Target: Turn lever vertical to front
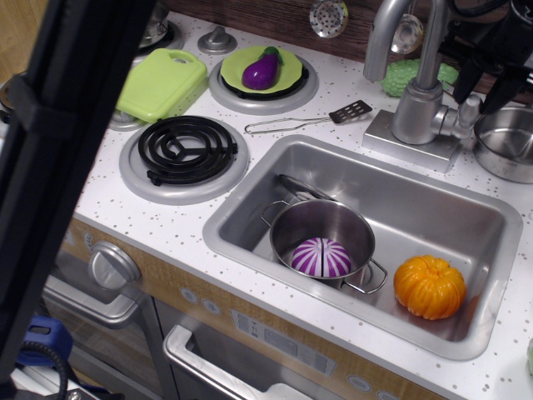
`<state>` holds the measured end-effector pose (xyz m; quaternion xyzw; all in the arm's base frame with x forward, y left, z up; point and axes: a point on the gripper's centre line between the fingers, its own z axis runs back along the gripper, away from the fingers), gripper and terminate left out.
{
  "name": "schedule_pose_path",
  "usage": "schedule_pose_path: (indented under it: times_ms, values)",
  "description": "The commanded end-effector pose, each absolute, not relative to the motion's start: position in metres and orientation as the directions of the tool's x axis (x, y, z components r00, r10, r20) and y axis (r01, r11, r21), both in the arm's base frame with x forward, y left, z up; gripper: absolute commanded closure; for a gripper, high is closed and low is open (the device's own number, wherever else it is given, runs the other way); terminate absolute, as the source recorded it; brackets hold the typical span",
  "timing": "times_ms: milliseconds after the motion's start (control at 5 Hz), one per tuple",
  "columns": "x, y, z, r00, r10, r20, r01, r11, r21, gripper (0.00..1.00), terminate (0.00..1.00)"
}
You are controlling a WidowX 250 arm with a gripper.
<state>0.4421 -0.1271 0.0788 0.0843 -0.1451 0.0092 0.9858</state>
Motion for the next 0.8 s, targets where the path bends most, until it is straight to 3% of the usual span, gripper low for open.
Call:
schedule_pose_path:
  times_ms: [0, 400, 600]
  values:
    - [0.439, -0.123, 0.09, 0.945, 0.028, 0.325, -0.065, 0.993, 0.103, 1.0, 0.0]
    - [0.439, -0.121, 0.073, 0.947, 0.038, 0.318, -0.064, 0.995, 0.072, 1.0, 0.0]
    - [0.442, -0.119, 0.071, 0.948, 0.032, 0.318, -0.058, 0.996, 0.073, 1.0, 1.0]
